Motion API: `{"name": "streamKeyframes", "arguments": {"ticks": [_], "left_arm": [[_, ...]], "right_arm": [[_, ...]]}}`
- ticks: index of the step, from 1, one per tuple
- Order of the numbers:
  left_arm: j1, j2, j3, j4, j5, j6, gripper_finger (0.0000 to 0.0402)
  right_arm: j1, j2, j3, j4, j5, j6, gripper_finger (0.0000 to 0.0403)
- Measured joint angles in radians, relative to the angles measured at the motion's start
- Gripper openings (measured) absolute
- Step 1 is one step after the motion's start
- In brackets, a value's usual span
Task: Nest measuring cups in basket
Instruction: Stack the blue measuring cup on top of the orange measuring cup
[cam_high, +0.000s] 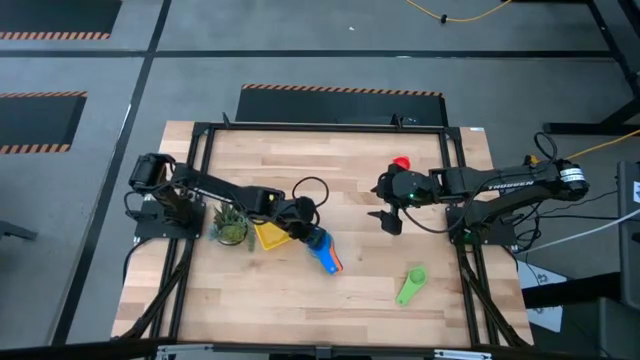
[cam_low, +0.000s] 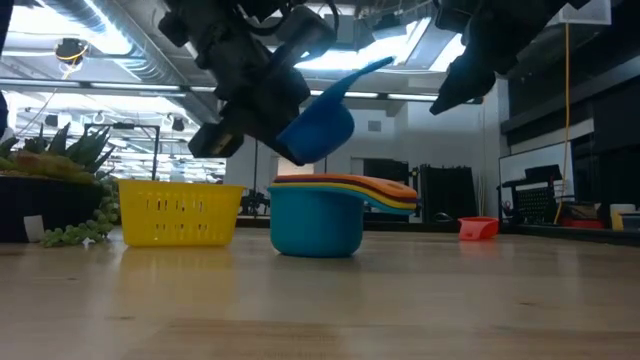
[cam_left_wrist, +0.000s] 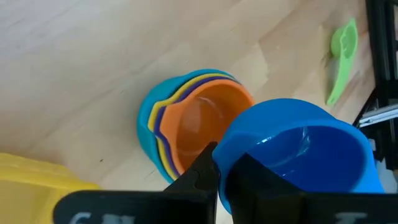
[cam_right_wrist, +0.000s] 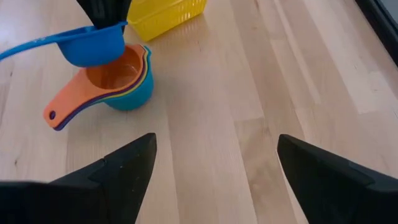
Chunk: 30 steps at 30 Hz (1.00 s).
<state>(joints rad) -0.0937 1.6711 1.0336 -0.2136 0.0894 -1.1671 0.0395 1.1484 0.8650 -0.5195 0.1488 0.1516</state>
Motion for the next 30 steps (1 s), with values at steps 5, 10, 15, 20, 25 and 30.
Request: {"name": "streamKeyframes", "arguments": {"ticks": [5,10,15,20,25,30], "left_arm": [[0.000,0.000,0.000,-0.001,-0.025,0.000,0.0014],[0.000,0.000,0.000,-0.002,-0.039,-0.001,0.0022],[0.000,0.000,0.000,-0.021,-0.039,-0.002,0.0055],[0.000,0.000,0.000,-0.026,-0.031,-0.001,0.0079],[0.000,0.000,0.000,-0.026,-0.026,0.014,0.0078],[0.000,0.000,0.000,-0.025,0.002,0.038,0.0080]], "right_arm": [[0.000,0.000,0.000,0.000,-0.001,0.000,0.0338],[0.000,0.000,-0.001,0.000,-0.002,-0.001,0.0338],[0.000,0.000,-0.001,0.000,-0.003,0.000,0.0338],[0.000,0.000,-0.001,-0.002,-0.003,0.000,0.0338],[0.000,0.000,-0.002,-0.023,-0.003,0.000,0.0338],[0.000,0.000,-0.002,-0.046,-0.002,0.007,0.0338]]}}
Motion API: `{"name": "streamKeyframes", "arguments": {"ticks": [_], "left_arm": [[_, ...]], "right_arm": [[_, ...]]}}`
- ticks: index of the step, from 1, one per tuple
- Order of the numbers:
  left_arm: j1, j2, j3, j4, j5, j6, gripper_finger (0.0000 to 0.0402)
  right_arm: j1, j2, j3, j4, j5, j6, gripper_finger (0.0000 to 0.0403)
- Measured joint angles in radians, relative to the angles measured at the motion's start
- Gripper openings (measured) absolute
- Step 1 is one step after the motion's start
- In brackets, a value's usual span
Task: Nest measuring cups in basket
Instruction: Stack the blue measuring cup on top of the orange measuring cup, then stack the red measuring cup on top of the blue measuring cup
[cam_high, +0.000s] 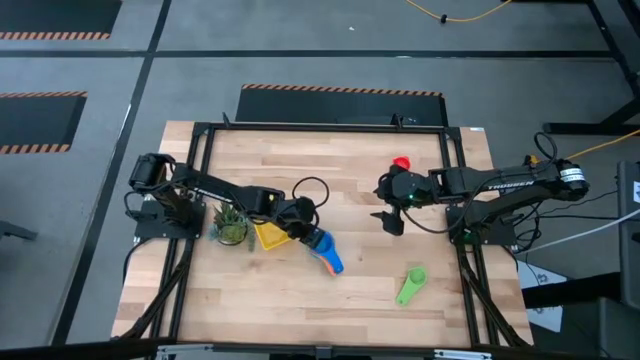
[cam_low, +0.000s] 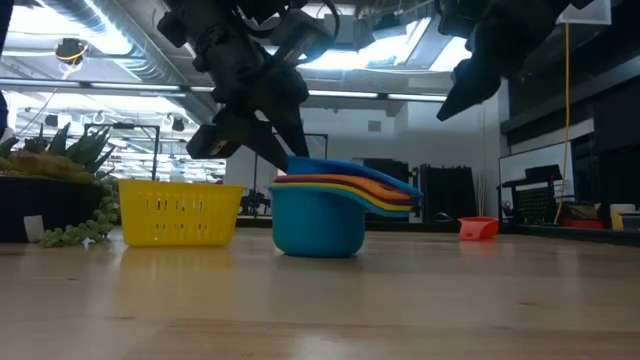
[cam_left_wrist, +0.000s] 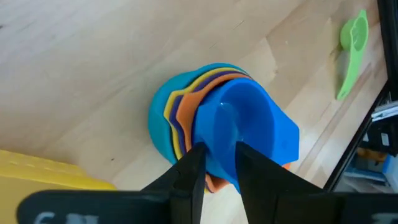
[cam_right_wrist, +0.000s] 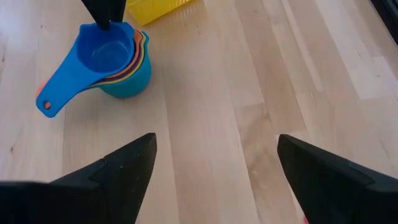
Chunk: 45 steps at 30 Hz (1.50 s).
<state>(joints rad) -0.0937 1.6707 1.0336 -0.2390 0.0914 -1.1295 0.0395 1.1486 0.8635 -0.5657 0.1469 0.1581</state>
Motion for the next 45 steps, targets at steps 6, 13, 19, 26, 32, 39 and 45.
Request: {"name": "streamKeyframes", "arguments": {"ticks": [6,13,19,26,32,39,45], "left_arm": [[0.000,-0.028,0.000,0.004,-0.002,0.084,0.0081],[-0.002,-0.113,0.000,-0.021,-0.086,0.234,0.0081],[-0.017,-0.202,0.000,-0.022,-0.170,0.503,0.0082],[-0.087,-0.229,0.001,-0.015,-0.187,0.669,0.0082],[-0.160,-0.202,0.001,-0.024,-0.186,0.671,0.0082],[-0.223,-0.201,0.001,-0.021,-0.271,0.672,0.0082],[-0.238,-0.201,0.001,-0.021,-0.343,0.671,0.0082]], "right_arm": [[0.000,0.000,0.000,-0.003,0.002,0.073,0.0338],[0.000,0.001,0.000,-0.006,0.003,0.126,0.0338],[-0.040,0.001,0.000,-0.020,0.028,0.179,0.0338],[-0.139,0.001,0.000,-0.057,0.029,0.178,0.0338],[-0.152,0.001,0.000,-0.064,0.041,0.160,0.0338],[-0.264,0.001,0.000,-0.131,0.128,0.153,0.0338],[-0.432,0.001,0.000,-0.174,0.125,0.146,0.0338]]}}
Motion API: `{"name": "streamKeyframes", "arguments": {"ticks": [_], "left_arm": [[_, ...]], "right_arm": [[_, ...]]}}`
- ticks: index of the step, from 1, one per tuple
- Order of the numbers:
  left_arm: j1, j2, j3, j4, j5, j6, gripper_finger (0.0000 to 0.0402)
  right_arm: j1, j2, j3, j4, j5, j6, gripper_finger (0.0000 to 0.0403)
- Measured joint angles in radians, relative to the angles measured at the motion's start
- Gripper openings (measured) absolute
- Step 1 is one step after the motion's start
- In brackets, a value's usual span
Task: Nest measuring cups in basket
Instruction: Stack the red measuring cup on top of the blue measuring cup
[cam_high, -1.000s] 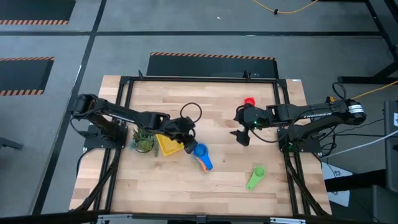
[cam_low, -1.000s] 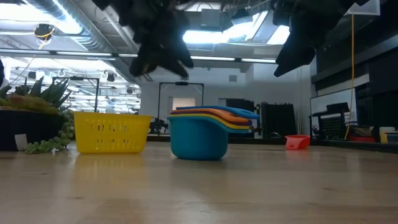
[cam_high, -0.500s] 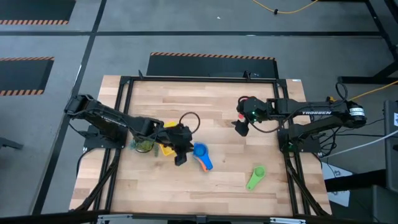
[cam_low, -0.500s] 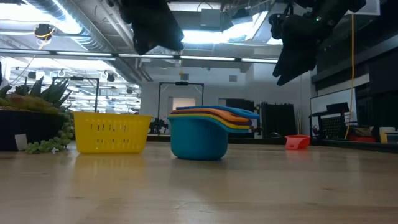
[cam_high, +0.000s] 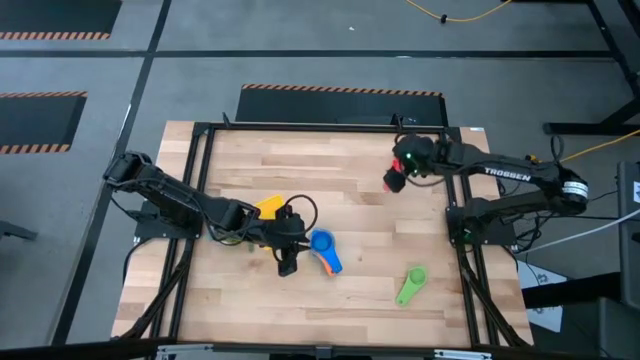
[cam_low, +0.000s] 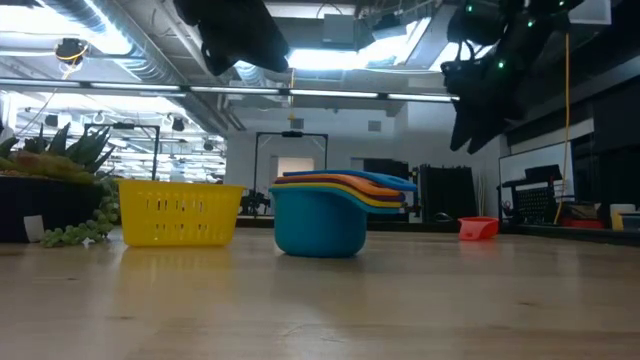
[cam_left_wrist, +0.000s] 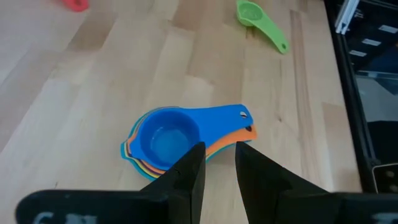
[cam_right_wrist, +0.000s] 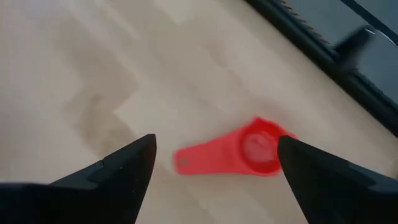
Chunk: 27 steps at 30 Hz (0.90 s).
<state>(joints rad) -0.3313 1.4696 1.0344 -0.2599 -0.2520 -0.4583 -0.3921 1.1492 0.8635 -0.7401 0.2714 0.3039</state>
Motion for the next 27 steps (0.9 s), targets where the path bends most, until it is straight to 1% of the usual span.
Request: {"name": "streamKeyframes", "arguments": {"ticks": [6,11,13,19,22,27], "left_arm": [[0.001,0.000,0.000,0.000,-0.003,0.000,0.0082],[0.000,0.000,0.000,0.000,-0.027,0.000,0.0082],[0.000,0.000,0.000,0.000,-0.027,0.000,0.0082],[0.000,0.001,0.000,0.000,-0.027,0.000,0.0082],[0.001,0.001,0.000,0.000,-0.027,-0.001,0.0082],[0.001,0.001,0.000,0.000,-0.027,-0.001,0.0082]], "right_arm": [[-0.148,0.000,0.000,-0.007,-0.018,-0.053,0.0338],[-0.255,0.000,-0.001,-0.006,-0.129,-0.097,0.0338],[-0.289,0.000,-0.011,-0.004,-0.150,-0.107,0.0338],[-0.367,0.001,-0.077,0.010,-0.157,-0.131,0.0338],[-0.396,0.001,-0.120,0.040,-0.188,-0.129,0.0338],[-0.427,0.001,-0.178,0.120,-0.190,-0.127,0.0338]]}}
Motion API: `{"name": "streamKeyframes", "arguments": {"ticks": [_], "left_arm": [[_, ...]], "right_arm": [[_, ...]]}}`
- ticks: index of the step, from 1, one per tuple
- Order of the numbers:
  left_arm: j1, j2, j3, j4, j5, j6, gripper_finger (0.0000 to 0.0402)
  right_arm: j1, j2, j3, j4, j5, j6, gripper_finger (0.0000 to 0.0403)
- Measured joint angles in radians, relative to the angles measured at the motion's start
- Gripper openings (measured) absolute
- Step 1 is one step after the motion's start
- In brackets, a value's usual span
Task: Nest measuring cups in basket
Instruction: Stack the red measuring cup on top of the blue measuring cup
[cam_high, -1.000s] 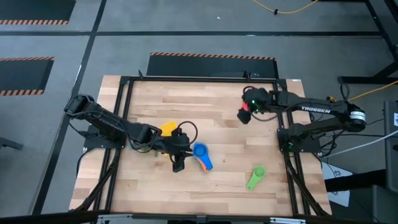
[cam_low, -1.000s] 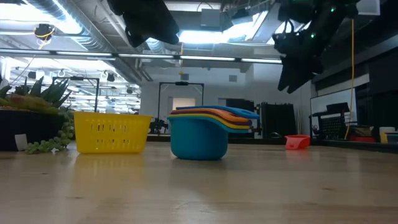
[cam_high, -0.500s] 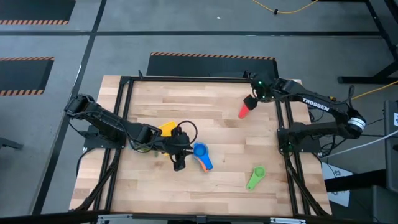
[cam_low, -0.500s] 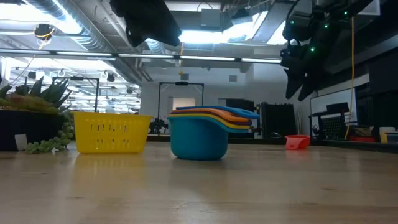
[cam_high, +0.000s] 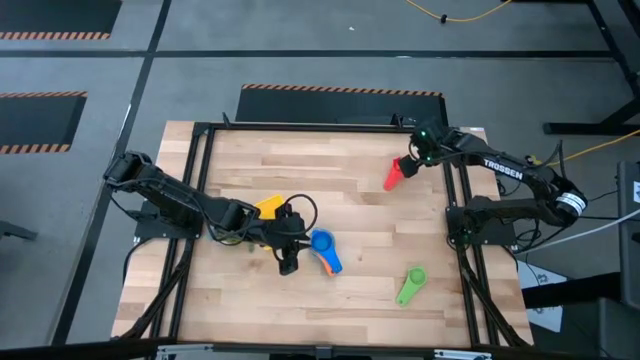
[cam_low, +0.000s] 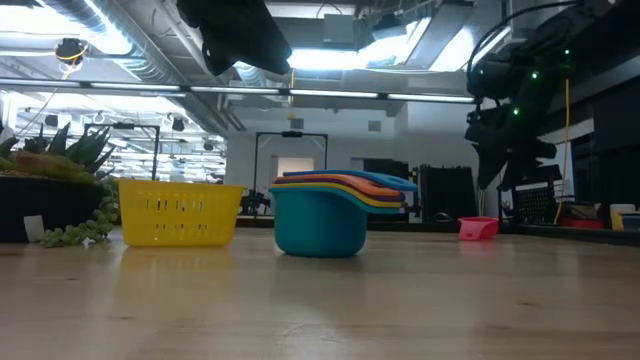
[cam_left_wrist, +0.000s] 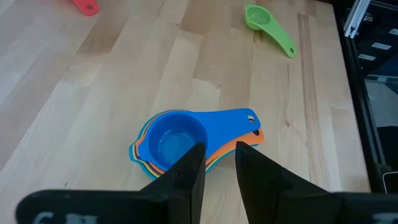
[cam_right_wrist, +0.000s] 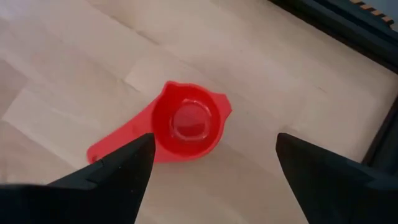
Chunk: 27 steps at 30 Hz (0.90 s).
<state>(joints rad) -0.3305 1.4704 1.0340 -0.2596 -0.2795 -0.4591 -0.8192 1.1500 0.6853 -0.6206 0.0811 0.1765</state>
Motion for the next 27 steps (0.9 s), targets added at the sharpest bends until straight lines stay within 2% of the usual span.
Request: {"name": "streamKeyframes", "arguments": {"ticks": [11,18,27], "left_arm": [[0.000,0.000,0.000,0.000,0.000,0.000,0.0082],[0.001,0.000,0.000,0.000,0.000,0.000,0.0082],[0.001,0.000,0.000,0.000,0.000,0.000,0.0082]], "right_arm": [[-0.023,0.013,-0.112,0.164,0.003,0.006,0.0338],[-0.023,0.100,-0.161,0.253,0.003,0.035,0.0335],[-0.022,0.220,-0.163,0.378,0.003,0.047,0.0264]]}}
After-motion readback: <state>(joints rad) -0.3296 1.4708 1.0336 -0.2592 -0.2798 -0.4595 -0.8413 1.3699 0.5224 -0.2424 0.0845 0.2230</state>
